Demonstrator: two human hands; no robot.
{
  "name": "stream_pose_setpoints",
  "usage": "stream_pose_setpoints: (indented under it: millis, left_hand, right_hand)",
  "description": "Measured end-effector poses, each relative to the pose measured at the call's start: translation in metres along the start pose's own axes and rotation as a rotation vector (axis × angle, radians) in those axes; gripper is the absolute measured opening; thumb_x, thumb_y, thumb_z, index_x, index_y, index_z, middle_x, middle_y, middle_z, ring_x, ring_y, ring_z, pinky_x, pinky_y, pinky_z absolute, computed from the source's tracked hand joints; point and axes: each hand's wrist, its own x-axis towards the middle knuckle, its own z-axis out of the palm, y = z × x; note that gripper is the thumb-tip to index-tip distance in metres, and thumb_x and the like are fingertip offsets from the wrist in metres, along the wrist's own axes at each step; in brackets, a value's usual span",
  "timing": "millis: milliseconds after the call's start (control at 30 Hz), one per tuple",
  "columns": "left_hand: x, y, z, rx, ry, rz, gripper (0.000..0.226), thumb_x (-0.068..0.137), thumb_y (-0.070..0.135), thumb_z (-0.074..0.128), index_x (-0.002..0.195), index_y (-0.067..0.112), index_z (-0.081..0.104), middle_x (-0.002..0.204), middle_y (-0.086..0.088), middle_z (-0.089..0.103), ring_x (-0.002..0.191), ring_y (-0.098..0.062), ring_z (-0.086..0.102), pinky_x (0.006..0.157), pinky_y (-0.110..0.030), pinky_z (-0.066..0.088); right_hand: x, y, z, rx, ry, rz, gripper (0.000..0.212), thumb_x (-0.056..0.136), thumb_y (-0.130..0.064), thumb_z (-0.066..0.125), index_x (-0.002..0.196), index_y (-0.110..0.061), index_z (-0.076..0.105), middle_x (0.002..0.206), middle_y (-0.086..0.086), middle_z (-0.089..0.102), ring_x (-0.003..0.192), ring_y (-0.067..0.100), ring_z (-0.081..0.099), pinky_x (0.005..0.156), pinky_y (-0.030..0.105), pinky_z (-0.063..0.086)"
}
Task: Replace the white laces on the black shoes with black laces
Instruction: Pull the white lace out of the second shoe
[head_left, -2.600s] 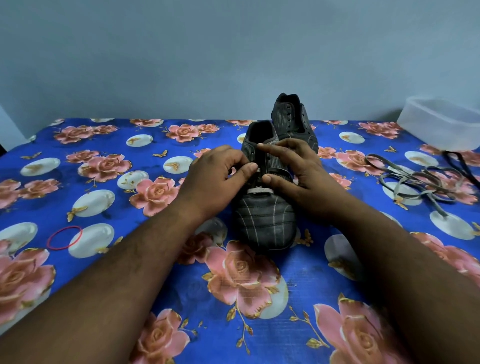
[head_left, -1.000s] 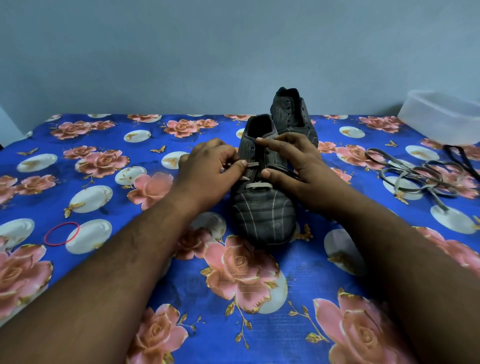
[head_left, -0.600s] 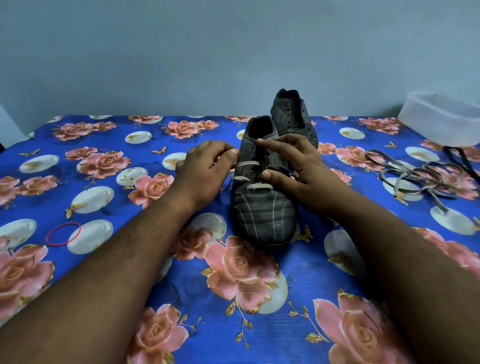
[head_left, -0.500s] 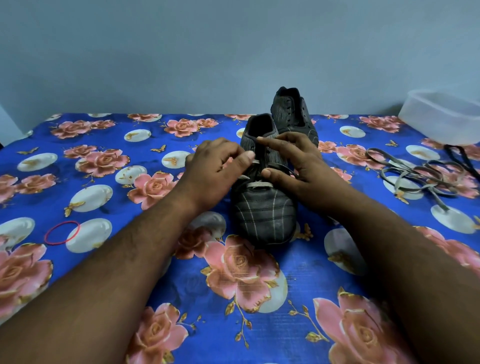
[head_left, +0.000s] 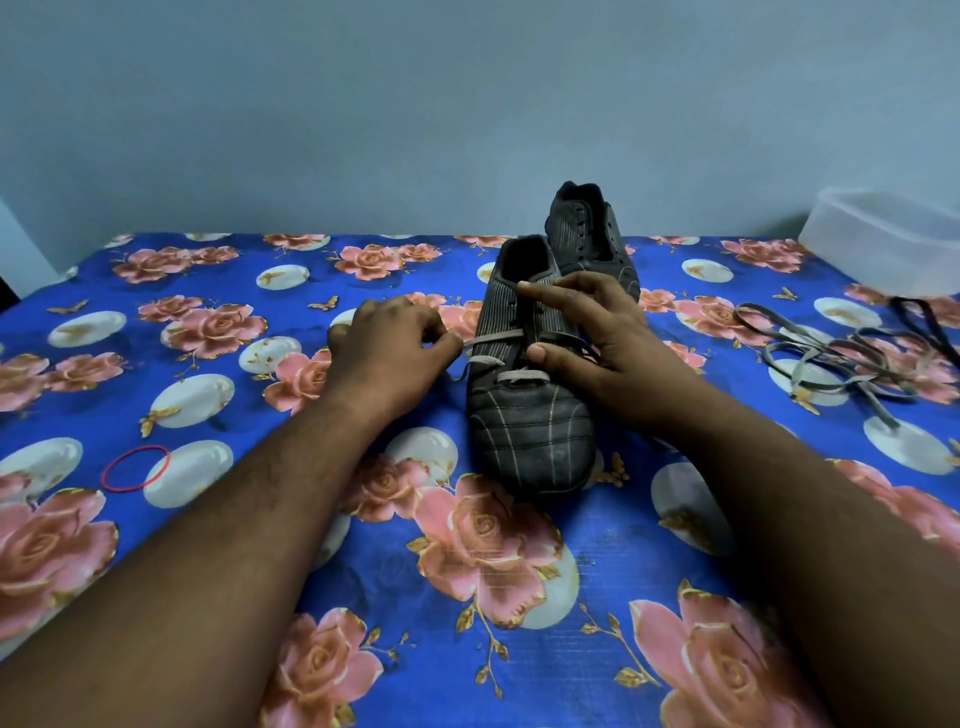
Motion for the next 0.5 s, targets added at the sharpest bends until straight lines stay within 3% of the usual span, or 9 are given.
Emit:
stream_pose_setpoints:
  millis: [133, 233, 367, 500]
  left_hand:
    - [0.0, 0.005, -0.001, -0.38, 0.084, 0.259, 0.041, 0.095, 0.059, 0.042, 0.098, 0.027, 0.067, 0.099, 0.008, 0.063, 0.103, -0.022, 0.057, 0.094, -0.051, 0.045]
    - [-0.004, 0.014, 0.004, -0.395, 0.031, 0.406, 0.031, 0.096, 0.061, 0.042, 0.093, 0.036, 0.061, 0.096, 0.011, 0.059, 0.099, -0.019, 0.057, 0.093, -0.051, 0.044]
    - [-0.007, 0.019, 0.006, -0.309, 0.007, 0.387, 0.024, 0.089, 0.06, 0.047, 0.085, 0.038, 0.055, 0.091, 0.015, 0.054, 0.097, -0.018, 0.054, 0.091, -0.049, 0.043]
    - [-0.001, 0.012, 0.004, -0.209, -0.008, 0.217, 0.025, 0.084, 0.056, 0.049, 0.081, 0.032, 0.056, 0.092, 0.013, 0.055, 0.102, -0.019, 0.052, 0.09, -0.044, 0.043]
  right_hand:
    - [-0.001, -0.002, -0.002, 0.007, -0.002, -0.011, 0.058, 0.091, -0.057, 0.06, 0.146, -0.046, 0.045, 0.141, -0.005, 0.039, 0.135, 0.014, 0.036, 0.118, 0.043, 0.032]
    - [0.0, -0.001, -0.001, -0.003, -0.002, -0.008, 0.06, 0.09, -0.06, 0.058, 0.146, -0.047, 0.045, 0.141, -0.004, 0.039, 0.136, 0.015, 0.036, 0.118, 0.043, 0.033]
    - [0.0, -0.002, -0.001, -0.004, -0.001, -0.007, 0.06, 0.089, -0.061, 0.058, 0.146, -0.047, 0.046, 0.141, -0.004, 0.039, 0.136, 0.015, 0.036, 0.117, 0.045, 0.033]
    - [-0.001, -0.003, -0.001, -0.001, -0.002, 0.003, 0.059, 0.09, -0.059, 0.058, 0.146, -0.047, 0.046, 0.141, -0.005, 0.038, 0.135, 0.017, 0.036, 0.117, 0.047, 0.033]
